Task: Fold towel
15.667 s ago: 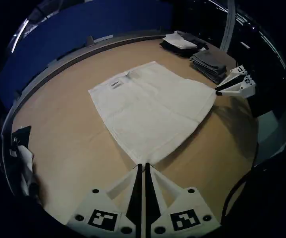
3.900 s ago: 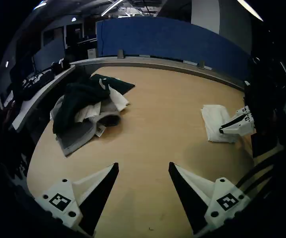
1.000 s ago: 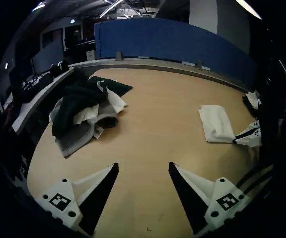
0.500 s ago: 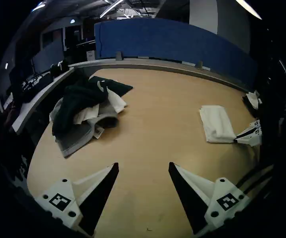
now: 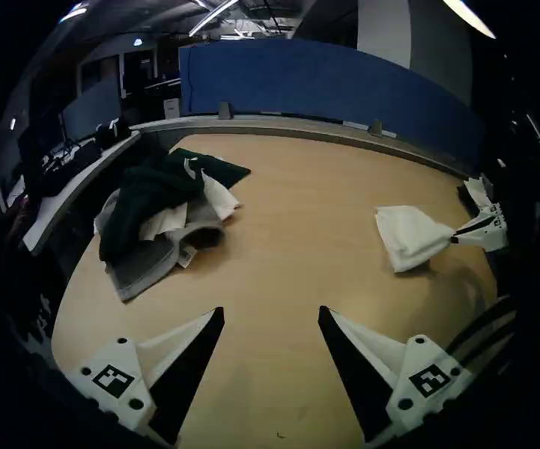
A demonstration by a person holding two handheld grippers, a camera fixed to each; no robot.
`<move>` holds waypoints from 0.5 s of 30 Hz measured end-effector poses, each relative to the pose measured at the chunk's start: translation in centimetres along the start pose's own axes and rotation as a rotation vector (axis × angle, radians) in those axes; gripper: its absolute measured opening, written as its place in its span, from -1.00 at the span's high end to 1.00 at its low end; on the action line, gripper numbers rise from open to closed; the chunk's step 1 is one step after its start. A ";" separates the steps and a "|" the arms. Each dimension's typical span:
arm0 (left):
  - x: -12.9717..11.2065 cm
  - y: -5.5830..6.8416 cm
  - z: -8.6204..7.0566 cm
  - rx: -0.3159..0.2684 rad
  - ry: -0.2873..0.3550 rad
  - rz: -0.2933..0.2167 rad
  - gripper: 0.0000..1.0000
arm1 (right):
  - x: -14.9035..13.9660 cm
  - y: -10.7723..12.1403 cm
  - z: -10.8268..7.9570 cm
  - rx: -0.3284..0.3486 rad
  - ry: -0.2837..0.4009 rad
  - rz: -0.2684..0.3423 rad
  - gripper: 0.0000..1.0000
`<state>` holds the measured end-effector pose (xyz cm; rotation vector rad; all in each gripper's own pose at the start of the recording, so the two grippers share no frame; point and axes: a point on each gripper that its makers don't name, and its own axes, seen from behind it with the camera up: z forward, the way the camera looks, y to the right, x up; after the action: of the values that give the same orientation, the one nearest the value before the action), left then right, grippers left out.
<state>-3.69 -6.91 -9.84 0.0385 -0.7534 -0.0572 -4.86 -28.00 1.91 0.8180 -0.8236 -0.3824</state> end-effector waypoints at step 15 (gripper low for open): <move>1.4 0.7 -0.4 -0.007 0.032 0.002 -0.87 | 8.2 0.6 -5.2 -0.014 0.135 -0.069 0.93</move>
<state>-2.32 -6.33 -9.14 0.0320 -0.7212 -0.0570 4.36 -29.91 4.30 0.8514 -0.6678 -0.3884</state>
